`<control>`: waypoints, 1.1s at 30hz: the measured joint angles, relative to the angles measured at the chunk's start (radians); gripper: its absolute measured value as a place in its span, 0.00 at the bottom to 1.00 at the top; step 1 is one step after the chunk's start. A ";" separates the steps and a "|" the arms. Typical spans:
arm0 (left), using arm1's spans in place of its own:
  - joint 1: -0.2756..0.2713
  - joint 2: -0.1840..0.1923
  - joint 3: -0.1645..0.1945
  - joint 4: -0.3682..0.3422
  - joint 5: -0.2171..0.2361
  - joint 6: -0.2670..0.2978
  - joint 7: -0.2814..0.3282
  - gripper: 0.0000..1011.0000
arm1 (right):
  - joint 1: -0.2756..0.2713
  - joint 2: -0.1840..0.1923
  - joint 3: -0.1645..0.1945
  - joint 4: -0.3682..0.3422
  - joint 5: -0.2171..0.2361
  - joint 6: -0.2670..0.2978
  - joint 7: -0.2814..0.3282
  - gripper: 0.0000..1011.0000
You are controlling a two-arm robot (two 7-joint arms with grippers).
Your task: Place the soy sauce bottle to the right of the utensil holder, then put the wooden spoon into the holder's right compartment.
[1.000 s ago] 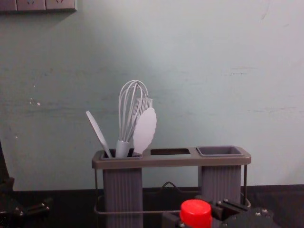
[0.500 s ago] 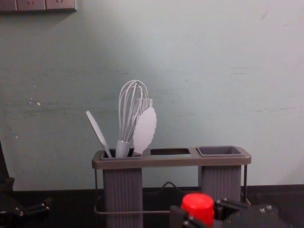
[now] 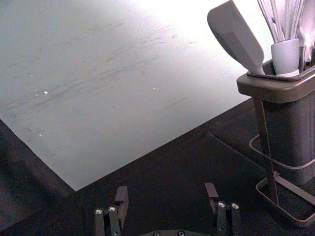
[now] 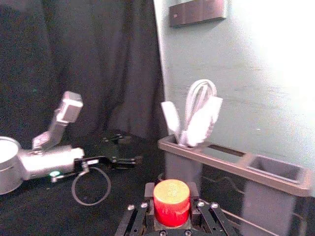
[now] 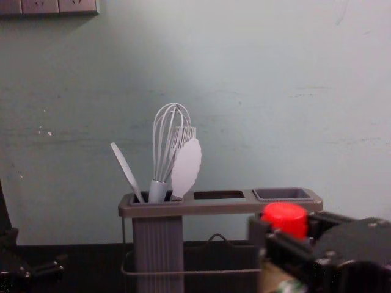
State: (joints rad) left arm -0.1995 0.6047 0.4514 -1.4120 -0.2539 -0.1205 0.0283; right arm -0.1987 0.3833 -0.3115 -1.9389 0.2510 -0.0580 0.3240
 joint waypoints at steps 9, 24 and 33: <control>0.000 0.000 0.000 0.000 0.000 0.000 0.000 1.00 | -0.036 0.024 0.096 -0.014 0.042 -0.002 -0.017 0.38; 0.000 0.000 0.000 0.000 0.000 0.000 0.000 1.00 | -0.037 0.073 0.217 0.035 0.134 0.003 0.014 0.38; 0.000 0.000 0.000 0.000 0.000 0.000 0.000 1.00 | 0.010 0.074 0.233 0.100 0.150 -0.006 0.017 0.38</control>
State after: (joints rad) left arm -0.1996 0.6047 0.4514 -1.4120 -0.2539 -0.1205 0.0283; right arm -0.1892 0.4576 -0.0780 -1.8389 0.4009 -0.0637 0.3411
